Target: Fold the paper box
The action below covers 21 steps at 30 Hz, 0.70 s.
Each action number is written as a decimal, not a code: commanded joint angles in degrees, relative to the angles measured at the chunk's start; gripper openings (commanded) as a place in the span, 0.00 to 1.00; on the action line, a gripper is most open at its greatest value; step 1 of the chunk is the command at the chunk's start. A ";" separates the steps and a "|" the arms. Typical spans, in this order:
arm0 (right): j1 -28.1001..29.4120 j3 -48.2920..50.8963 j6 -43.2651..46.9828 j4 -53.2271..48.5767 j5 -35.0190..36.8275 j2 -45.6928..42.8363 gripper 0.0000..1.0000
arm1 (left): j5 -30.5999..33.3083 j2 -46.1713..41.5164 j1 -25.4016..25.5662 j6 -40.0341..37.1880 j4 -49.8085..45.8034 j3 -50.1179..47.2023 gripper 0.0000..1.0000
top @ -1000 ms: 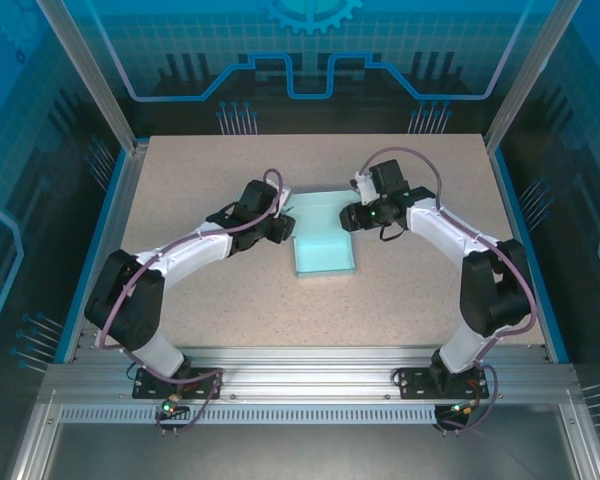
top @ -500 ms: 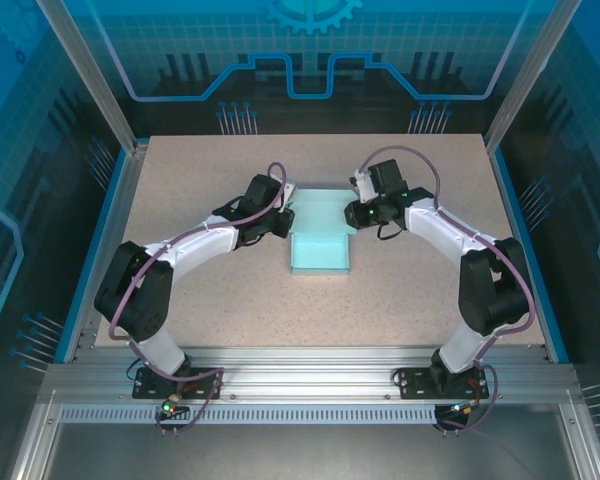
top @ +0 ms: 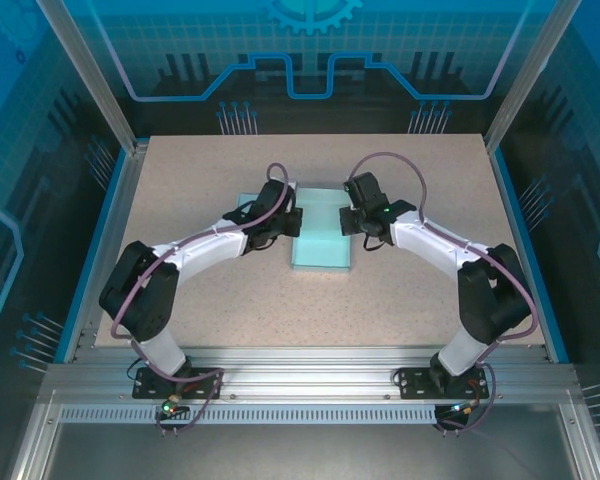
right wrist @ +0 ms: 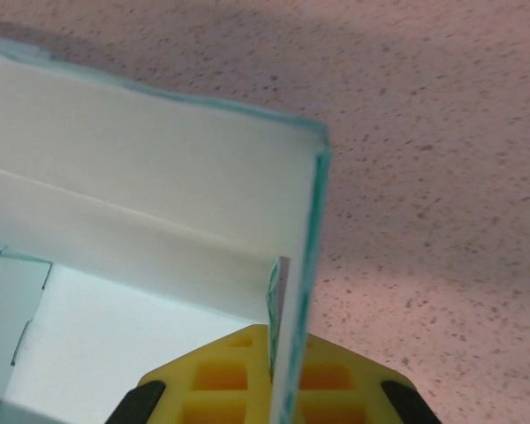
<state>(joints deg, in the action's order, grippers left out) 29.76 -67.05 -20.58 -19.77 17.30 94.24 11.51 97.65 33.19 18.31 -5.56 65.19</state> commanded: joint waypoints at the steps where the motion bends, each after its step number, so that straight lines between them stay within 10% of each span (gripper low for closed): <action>1: 2.81 0.16 -1.89 6.76 1.37 -1.47 0.05 | -3.42 1.75 4.13 4.14 9.81 1.64 0.00; 21: 3.71 9.84 -7.29 18.16 2.27 -1.31 0.02 | 5.46 5.22 9.32 5.08 14.59 -0.51 0.00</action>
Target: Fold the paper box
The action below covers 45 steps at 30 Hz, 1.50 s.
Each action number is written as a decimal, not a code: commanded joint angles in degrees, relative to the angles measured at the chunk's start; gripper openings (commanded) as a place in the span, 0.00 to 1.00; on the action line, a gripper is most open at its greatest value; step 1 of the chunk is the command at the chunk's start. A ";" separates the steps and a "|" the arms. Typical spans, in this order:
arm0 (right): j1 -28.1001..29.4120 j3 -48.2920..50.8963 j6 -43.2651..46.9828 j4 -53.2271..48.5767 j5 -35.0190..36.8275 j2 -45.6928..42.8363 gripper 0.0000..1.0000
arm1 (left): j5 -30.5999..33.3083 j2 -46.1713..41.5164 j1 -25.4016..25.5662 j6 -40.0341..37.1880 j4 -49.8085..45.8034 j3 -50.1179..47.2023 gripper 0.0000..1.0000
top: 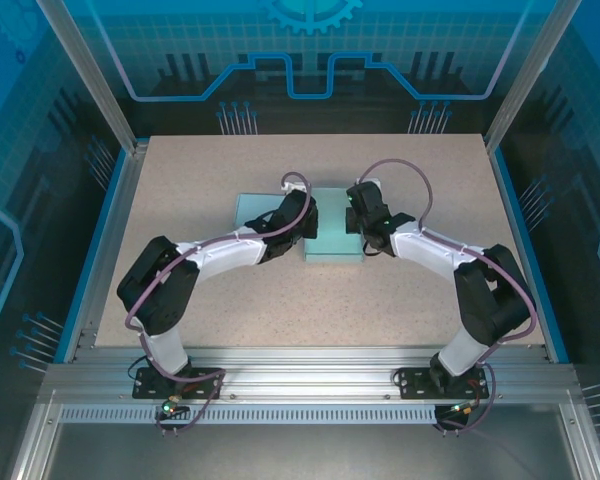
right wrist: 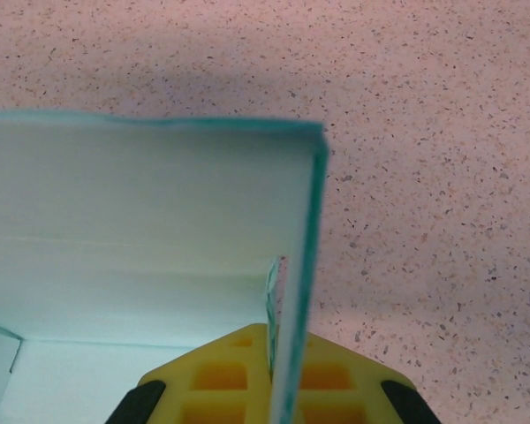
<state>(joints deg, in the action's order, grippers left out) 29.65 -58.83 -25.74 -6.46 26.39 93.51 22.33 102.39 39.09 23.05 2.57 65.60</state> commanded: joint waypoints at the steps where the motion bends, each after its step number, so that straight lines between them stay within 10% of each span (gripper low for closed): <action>1: 3.92 2.06 -2.51 5.18 -6.64 -0.77 0.02 | -4.94 0.36 3.54 0.41 6.40 -1.45 0.00; 18: 8.57 14.44 -5.32 12.27 -2.13 -6.27 0.03 | -5.52 -3.69 4.72 5.61 13.00 -14.86 0.00; 33: 15.89 29.59 -7.85 26.10 7.41 -6.07 0.00 | -14.64 -6.69 4.68 10.87 36.28 -33.87 0.21; 45: 19.09 32.51 -10.85 25.97 13.74 -2.75 0.03 | -12.01 -11.68 4.74 12.50 36.14 -43.37 0.44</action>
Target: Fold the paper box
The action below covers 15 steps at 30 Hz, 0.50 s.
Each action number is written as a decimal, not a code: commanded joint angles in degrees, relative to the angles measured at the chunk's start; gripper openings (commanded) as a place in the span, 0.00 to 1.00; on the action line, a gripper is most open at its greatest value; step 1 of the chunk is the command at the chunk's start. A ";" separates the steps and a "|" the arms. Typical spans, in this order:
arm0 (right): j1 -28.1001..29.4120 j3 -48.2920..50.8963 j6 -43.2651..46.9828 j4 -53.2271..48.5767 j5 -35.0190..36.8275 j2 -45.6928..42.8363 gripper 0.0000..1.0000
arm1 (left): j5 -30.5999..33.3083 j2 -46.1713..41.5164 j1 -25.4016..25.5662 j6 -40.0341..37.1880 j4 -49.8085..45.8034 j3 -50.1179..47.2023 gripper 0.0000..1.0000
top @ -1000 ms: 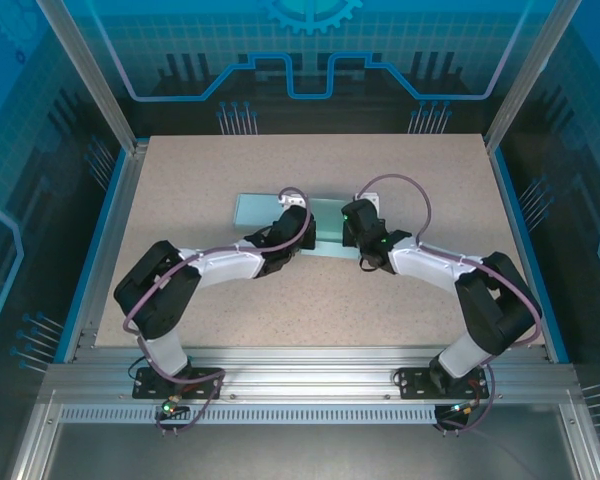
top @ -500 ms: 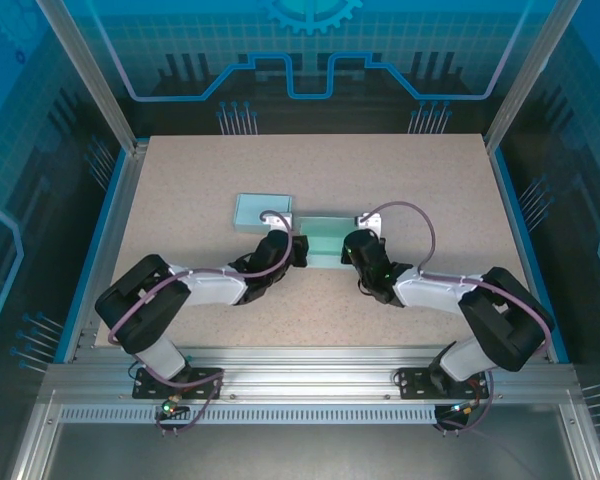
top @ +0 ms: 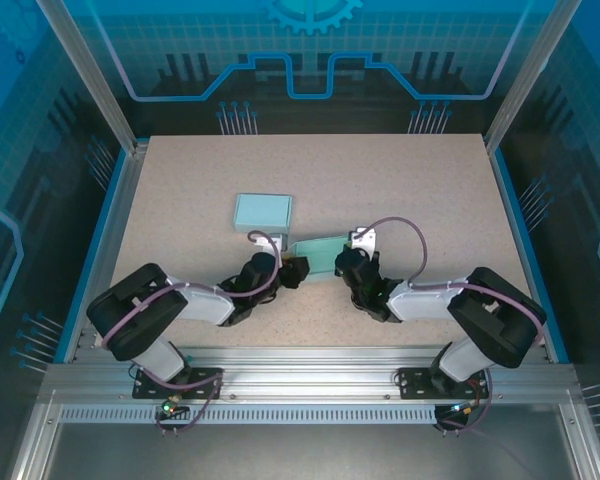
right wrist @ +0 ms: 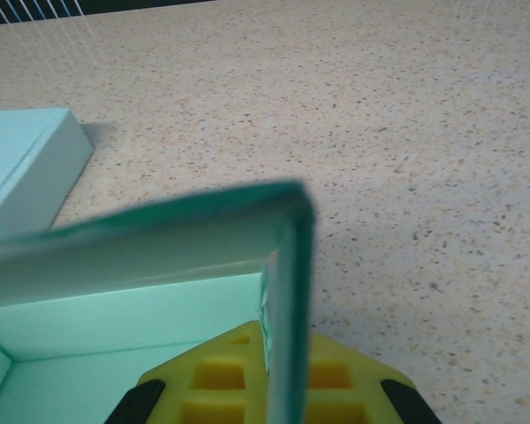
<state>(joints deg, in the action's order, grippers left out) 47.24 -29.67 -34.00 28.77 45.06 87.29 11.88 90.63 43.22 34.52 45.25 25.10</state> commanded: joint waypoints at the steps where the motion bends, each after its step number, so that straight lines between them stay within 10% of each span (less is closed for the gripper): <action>1: 1.51 3.64 -3.00 -9.21 -4.81 3.67 0.03 | -1.44 0.08 0.63 1.65 -6.09 -3.86 0.45; 15: 3.10 5.23 -4.84 -9.65 -2.33 5.10 0.01 | -0.36 -12.20 0.59 4.61 -11.01 -8.38 0.65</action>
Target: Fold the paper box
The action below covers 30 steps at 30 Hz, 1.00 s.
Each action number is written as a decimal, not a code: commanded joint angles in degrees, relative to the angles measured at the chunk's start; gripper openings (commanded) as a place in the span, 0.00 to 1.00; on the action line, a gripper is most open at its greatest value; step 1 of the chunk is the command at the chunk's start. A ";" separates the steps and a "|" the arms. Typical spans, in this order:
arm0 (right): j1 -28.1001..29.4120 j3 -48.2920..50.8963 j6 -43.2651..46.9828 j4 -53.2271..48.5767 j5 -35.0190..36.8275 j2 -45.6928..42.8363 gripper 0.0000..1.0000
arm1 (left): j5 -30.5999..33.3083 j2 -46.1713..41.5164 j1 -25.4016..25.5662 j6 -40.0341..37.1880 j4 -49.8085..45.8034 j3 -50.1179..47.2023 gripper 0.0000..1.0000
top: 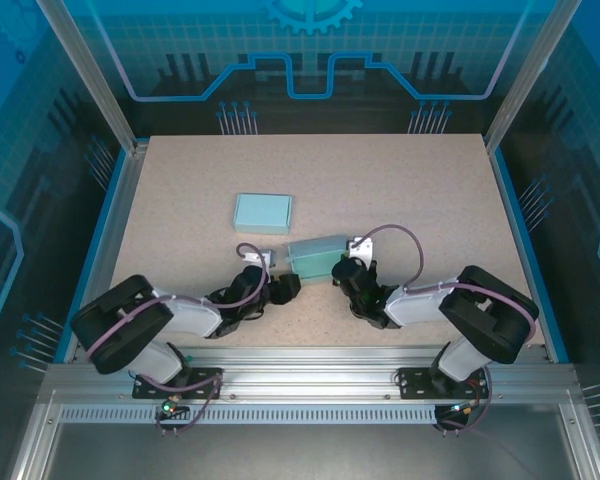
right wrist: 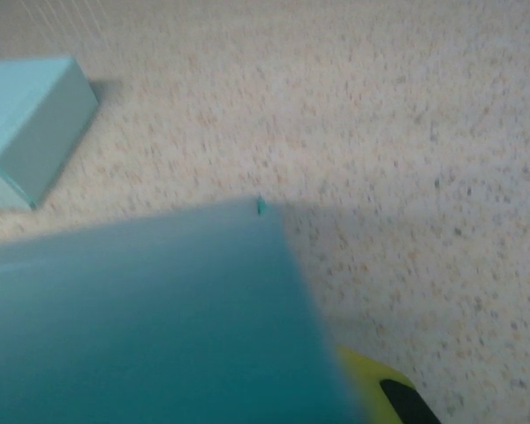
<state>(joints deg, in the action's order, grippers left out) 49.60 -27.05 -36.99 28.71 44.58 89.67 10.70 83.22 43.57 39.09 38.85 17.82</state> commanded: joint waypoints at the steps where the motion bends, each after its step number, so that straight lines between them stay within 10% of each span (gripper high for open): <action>1: 0.84 2.66 -1.91 -9.49 -1.84 3.00 0.01 | 1.26 -7.48 0.27 -0.18 -6.40 -1.29 0.68; 15: 2.78 0.81 -1.72 -12.41 0.25 3.08 0.01 | 12.78 -36.87 1.03 -6.21 -34.63 3.40 0.87; 30: 4.70 -1.16 -1.50 -17.37 2.82 2.01 0.02 | -9.21 -3.52 -1.54 -16.08 -44.53 39.08 0.60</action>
<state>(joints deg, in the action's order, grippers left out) 52.80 -29.71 -37.54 21.58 49.50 90.48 10.81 74.26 42.48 23.44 -4.10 54.39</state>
